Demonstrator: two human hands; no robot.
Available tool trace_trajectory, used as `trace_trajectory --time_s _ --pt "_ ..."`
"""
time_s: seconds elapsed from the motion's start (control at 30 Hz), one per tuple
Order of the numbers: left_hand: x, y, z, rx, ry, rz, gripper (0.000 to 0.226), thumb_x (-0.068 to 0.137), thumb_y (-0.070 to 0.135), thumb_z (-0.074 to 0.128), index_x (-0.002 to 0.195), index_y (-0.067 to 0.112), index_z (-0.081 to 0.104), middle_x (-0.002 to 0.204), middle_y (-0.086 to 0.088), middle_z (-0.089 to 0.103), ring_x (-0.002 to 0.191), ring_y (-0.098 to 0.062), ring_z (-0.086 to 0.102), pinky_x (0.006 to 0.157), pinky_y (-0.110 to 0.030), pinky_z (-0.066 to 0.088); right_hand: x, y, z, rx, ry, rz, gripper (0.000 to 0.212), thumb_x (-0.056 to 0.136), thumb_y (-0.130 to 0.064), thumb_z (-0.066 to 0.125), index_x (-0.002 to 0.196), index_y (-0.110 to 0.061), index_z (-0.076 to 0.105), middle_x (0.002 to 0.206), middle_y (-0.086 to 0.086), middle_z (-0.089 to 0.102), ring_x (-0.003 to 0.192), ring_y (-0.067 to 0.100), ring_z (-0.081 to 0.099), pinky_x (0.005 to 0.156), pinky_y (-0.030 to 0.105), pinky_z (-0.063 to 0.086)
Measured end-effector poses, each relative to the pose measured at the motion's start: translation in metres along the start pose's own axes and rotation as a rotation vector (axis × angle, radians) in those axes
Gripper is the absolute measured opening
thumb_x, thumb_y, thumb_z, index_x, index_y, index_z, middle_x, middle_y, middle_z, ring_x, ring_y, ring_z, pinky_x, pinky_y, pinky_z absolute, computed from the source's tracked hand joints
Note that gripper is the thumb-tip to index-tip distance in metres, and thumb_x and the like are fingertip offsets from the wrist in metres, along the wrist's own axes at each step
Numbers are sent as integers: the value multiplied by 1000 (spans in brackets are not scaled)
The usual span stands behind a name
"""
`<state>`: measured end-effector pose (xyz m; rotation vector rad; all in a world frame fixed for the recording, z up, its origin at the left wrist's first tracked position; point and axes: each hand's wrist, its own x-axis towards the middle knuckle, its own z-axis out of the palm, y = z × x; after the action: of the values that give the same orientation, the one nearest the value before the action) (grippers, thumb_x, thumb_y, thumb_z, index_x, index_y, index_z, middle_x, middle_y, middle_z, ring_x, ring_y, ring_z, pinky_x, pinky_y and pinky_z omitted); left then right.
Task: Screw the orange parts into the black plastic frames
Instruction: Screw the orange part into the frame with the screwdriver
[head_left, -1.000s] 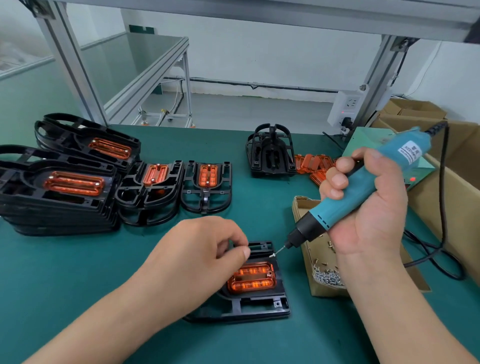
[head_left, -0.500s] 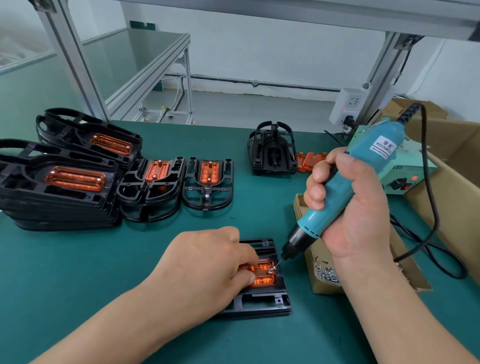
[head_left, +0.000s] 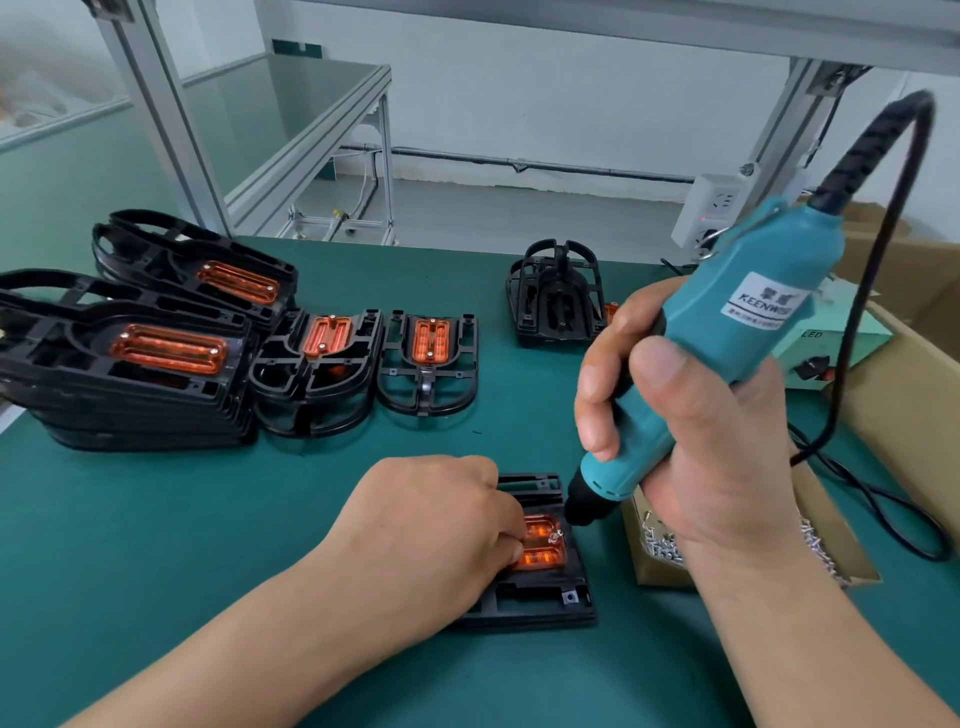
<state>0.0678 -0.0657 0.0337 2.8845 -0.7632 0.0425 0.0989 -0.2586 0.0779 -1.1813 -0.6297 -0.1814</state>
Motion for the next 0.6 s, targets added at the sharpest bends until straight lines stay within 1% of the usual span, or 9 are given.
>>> trace_trajectory --time_s 0.07,0.13,0.27,0.4,0.47,0.53,0.6 --pt "1 0 1 4 -6 -10 30 101 53 43 118 43 66 87 8 46 86 -12 56 68 -33 49 0 1 3 3 -30 10 24 96 -30 77 107 -14 62 80 9 67 53 24 60 53 28 47" --pt "2 1 0 11 -11 -16 30 101 53 43 117 41 65 87 7 46 87 -13 56 68 -32 47 0 3 7 -2 -54 21 27 96 -35 77 108 -15 64 79 10 67 53 24 59 53 28 47" --pt "2 2 -1 24 -23 -24 29 101 53 44 114 38 65 86 7 47 86 -14 55 64 -32 42 1 8 14 -36 -96 20 23 97 -34 77 109 -18 66 74 12 63 51 25 58 54 30 48" --pt "3 2 0 12 -5 -18 28 101 52 45 113 37 64 96 8 57 92 -14 59 66 -31 45 2 13 18 -84 -120 6 17 99 -35 75 105 -22 65 67 9 62 48 26 56 52 30 48" --pt "3 2 1 2 1 -18 27 100 52 46 112 37 65 98 8 58 93 -14 59 66 -31 45 2 14 19 -101 -125 -2 17 99 -35 75 102 -22 65 66 7 61 46 26 55 52 29 47" --pt "3 1 2 -3 3 -22 27 100 52 47 112 37 65 92 8 55 92 -14 59 65 -31 43 1 15 18 -106 -122 -4 18 99 -35 75 99 -22 64 64 7 60 44 26 53 52 28 47" --pt "3 2 3 -5 6 -30 26 99 52 48 113 39 66 85 9 47 91 -14 58 63 -32 37 1 14 16 -95 -115 0 18 98 -34 75 100 -20 63 63 9 58 43 26 51 53 28 47"
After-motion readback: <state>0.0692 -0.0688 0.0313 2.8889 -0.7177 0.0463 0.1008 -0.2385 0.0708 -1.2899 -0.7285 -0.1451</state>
